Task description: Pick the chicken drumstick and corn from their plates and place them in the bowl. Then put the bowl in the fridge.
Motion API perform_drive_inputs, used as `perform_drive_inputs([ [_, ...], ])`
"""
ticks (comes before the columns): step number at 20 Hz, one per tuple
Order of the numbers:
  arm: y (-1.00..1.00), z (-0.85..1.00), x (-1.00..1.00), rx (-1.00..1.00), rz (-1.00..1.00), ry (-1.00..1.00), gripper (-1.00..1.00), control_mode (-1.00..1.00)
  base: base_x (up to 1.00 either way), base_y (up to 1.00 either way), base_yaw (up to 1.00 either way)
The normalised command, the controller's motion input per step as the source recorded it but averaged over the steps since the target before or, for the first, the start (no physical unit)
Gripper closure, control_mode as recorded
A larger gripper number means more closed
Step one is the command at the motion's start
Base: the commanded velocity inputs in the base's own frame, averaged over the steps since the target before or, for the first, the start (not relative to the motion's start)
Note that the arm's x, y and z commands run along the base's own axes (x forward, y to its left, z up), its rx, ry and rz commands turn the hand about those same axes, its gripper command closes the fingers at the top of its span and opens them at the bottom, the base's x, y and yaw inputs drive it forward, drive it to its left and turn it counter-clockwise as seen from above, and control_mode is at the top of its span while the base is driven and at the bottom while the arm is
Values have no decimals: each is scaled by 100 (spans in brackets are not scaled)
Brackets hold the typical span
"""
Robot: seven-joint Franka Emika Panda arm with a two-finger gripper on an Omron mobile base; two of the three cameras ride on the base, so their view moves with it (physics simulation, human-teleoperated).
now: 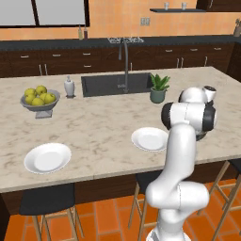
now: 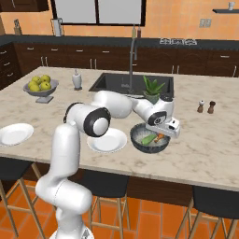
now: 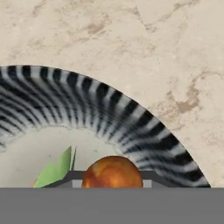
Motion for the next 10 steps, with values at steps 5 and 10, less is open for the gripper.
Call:
perform_drive_inputs([
  [5, 0, -43, 11, 0, -8, 0, 100, -100, 0, 0, 0],
  [10, 6, -15, 3, 0, -8, 0, -100, -100, 0, 0, 0],
])
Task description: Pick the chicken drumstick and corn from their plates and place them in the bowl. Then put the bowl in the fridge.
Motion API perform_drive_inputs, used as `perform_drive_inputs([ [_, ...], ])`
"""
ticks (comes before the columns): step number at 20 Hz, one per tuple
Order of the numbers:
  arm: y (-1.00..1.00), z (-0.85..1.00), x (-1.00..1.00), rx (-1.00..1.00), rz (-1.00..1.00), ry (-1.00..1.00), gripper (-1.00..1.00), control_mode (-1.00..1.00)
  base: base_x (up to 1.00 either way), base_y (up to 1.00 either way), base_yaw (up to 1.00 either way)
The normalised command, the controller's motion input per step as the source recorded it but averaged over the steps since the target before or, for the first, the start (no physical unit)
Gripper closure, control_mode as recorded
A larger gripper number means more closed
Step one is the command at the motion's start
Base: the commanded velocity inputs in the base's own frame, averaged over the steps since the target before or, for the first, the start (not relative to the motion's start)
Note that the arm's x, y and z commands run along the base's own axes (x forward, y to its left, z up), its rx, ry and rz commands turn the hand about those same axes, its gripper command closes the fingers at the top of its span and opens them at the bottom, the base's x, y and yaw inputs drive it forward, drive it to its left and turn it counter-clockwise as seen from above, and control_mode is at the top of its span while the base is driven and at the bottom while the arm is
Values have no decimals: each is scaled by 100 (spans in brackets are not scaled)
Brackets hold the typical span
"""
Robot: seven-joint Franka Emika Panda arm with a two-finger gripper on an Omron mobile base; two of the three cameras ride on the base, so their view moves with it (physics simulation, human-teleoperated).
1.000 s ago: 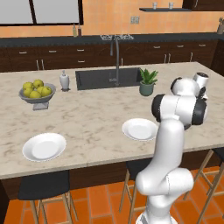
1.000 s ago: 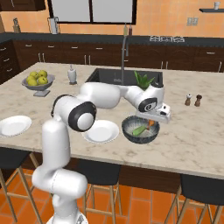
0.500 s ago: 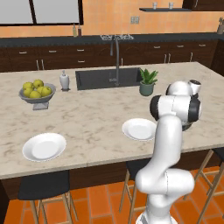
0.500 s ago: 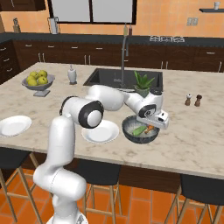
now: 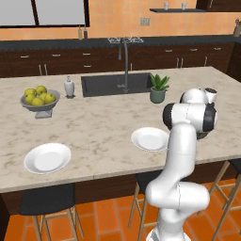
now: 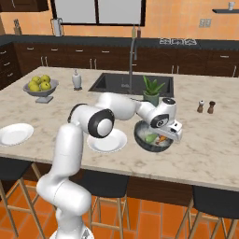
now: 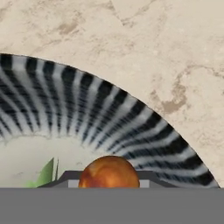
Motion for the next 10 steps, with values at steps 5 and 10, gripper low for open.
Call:
perform_drive_inputs([
  [5, 1, 0, 0, 0, -7, 0, -100, -100, 0, 0, 0],
  [10, 21, 12, -5, -2, 0, 2, -100, -100, 0, 0, 0],
])
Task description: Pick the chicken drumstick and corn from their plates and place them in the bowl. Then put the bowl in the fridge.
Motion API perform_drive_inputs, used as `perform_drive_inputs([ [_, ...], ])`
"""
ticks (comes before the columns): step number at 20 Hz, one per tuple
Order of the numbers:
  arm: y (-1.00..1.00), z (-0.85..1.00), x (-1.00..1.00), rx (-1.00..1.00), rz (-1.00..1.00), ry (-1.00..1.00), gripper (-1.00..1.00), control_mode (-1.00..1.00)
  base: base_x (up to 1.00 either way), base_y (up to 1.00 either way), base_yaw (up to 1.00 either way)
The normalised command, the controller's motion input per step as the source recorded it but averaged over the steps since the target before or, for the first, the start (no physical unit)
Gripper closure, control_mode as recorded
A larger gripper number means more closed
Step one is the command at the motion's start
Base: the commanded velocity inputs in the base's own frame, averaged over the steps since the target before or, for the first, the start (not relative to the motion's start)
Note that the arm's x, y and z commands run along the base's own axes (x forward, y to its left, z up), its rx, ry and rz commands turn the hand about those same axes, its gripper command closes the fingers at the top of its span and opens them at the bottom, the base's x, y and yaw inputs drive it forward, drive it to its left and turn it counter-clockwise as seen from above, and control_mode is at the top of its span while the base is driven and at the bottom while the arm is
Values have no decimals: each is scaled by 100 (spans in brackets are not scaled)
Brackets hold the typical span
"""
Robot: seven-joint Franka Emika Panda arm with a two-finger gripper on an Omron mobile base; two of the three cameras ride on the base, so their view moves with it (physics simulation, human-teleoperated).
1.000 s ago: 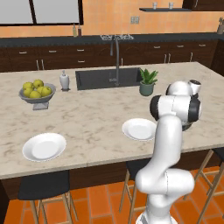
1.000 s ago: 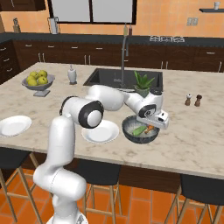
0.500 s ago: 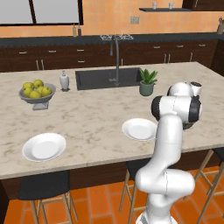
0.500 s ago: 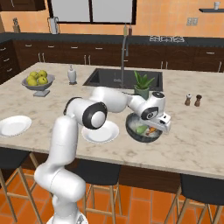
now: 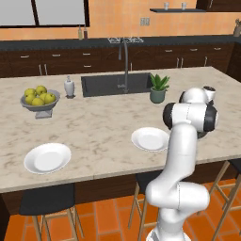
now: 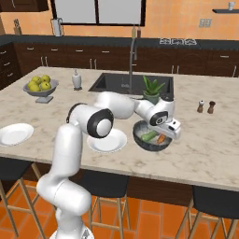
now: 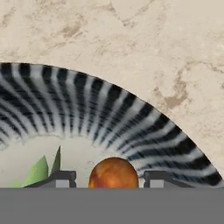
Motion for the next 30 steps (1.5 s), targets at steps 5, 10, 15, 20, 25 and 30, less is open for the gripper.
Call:
perform_drive_inputs([
  [5, 54, 71, -24, -4, 2, 0, -100, -100, 0, 0, 0],
  [10, 43, 52, -71, -16, 1, 0, -100, -100, 0, 0, 0],
  [15, 27, 18, -90, -12, 5, 0, -100, -100, 0, 0, 0],
  [20, 65, 28, -66, -7, 26, 4, -100, -100, 0, 0, 0],
  [25, 55, 25, -19, -4, 41, 8, -100, -100, 0, 0, 0],
  [30, 18, -12, -24, 0, 35, 5, -100, -100, 0, 0, 0],
])
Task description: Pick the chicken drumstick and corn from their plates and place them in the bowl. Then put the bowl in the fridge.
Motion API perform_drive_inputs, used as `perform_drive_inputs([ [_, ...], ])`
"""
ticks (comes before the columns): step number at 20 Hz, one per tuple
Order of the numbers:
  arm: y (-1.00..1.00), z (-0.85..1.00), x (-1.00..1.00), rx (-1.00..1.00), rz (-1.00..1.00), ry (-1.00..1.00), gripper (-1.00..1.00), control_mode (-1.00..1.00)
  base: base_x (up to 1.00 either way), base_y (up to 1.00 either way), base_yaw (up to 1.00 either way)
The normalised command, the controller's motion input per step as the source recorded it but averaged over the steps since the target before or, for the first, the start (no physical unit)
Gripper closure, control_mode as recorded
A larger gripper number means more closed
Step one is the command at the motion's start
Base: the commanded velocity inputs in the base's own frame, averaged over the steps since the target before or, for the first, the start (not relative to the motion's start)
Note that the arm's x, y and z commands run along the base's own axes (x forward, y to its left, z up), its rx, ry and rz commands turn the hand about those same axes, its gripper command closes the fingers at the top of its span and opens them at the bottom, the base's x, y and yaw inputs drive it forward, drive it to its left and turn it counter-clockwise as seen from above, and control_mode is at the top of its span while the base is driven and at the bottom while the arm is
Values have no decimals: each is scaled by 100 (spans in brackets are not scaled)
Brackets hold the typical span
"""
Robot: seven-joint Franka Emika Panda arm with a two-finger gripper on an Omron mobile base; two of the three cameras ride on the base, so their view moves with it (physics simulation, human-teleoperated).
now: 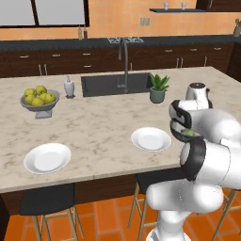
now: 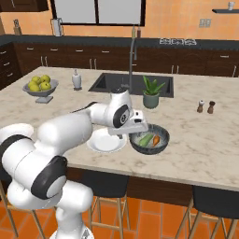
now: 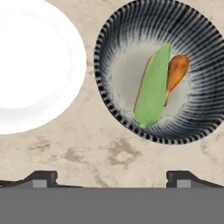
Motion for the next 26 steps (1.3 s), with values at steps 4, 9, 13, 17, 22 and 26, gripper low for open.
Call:
perform_drive_inputs([
  [4, 9, -14, 63, 0, 16, 13, -100, -100, 0, 0, 0],
  [9, 6, -35, 53, -2, 15, 11, -100, -100, 0, 0, 0],
  [13, -13, -44, 1, 0, 11, 6, -100, -100, 0, 0, 0],
  [17, -27, -26, 22, 0, 8, 0, -100, -100, 0, 0, 0],
  [22, -5, -25, 29, 0, 9, 0, -100, -100, 0, 0, 0],
  [26, -4, -31, 16, 0, 9, 0, -100, -100, 0, 0, 0],
])
